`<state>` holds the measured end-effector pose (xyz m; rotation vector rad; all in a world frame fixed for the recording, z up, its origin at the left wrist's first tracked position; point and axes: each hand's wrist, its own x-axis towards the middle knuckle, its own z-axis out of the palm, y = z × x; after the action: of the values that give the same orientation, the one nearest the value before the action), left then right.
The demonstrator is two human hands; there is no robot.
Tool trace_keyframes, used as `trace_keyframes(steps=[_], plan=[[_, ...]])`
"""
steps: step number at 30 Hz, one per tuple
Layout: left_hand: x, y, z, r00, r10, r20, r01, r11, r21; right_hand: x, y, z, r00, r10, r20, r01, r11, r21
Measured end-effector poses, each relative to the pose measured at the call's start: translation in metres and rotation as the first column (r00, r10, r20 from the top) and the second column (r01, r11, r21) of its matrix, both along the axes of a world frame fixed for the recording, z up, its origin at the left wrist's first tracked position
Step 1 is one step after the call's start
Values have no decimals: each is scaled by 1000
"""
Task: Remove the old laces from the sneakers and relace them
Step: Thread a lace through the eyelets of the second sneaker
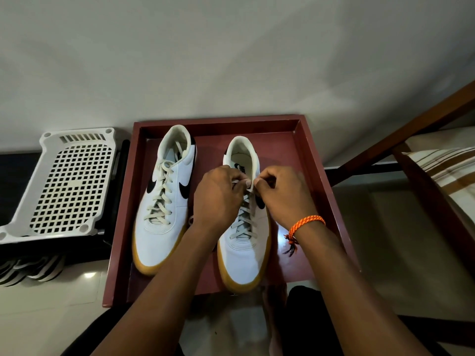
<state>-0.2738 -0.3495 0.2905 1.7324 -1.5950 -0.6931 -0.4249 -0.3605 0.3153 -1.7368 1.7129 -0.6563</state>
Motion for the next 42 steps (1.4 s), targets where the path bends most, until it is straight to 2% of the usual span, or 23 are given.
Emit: trace_keyframes(steps=[4, 9, 13, 17, 19, 21, 22, 25, 28, 30, 32, 33, 34, 35, 36, 37, 38, 39, 40, 42], plan=[[4, -2, 0, 999, -23, -47, 24, 999, 36, 1, -1, 1, 999, -35, -20, 34, 999, -25], [4, -2, -4, 999, -29, -16, 29, 999, 45, -2, 1, 5, 979, -100, 180, 82, 992, 101], [4, -3, -5, 999, -31, -38, 32, 999, 44, -1, 0, 2, 977, -112, 180, 92, 989, 120], [3, -2, -6, 999, -41, 12, 40, 997, 71, 8, 2, -4, 994, -72, 84, 61, 990, 129], [2, 0, -3, 998, -52, 18, 51, 995, 87, 10, 4, 1, 998, -42, -55, 45, 998, 48], [3, 1, 0, 997, -63, 43, 58, 994, 95, 7, 4, 10, 993, -46, -109, 40, 998, -58], [3, 2, 0, 996, -63, 61, 57, 994, 94, 5, 3, 15, 997, -30, -65, 25, 997, -78], [9, 1, 0, 996, -52, 75, 45, 995, 90, -1, -2, 19, 970, -28, 241, 35, 999, -22], [13, 1, -1, 993, -76, 89, 66, 992, 107, -10, -10, 24, 932, -77, 355, 111, 991, -76], [14, 2, 0, 991, -81, 109, 69, 992, 109, -14, -15, 26, 831, -75, 552, 148, 985, -89], [14, 4, 1, 989, -76, 125, 63, 993, 103, -15, -19, 29, 606, -62, 793, 230, 968, -100], [15, 4, 2, 989, -74, 126, 61, 993, 101, -16, -21, 30, 490, -64, 870, 283, 955, -89], [15, 4, 1, 990, -72, 125, 60, 993, 97, -17, -21, 31, 422, -73, 904, 324, 943, -75], [16, 4, 1, 990, -70, 124, 59, 994, 93, -20, -22, 29, 434, -91, 896, 347, 935, -73], [16, 4, 1, 990, -68, 121, 57, 994, 92, -21, -21, 25, 556, -118, 823, 342, 935, -96], [16, 4, 0, 991, -69, 113, 58, 994, 96, -22, -20, 21, 743, -138, 655, 293, 947, -133], [17, 3, 0, 992, -75, 100, 65, 993, 102, -20, -18, 15, 904, -126, 409, 198, 970, -140], [16, 3, 0, 993, -85, 86, 75, 991, 107, -19, -14, 8, 983, -73, 169, 89, 992, -90], [16, 3, 0, 993, -92, 73, 84, 990, 112, -13, -10, 1, 1000, 0, 11, 0, 1000, 5], [16, 3, 1, 993, -105, 56, 98, 988, 118, 2, -1, -5, 995, 87, -41, -81, 987, 141]])
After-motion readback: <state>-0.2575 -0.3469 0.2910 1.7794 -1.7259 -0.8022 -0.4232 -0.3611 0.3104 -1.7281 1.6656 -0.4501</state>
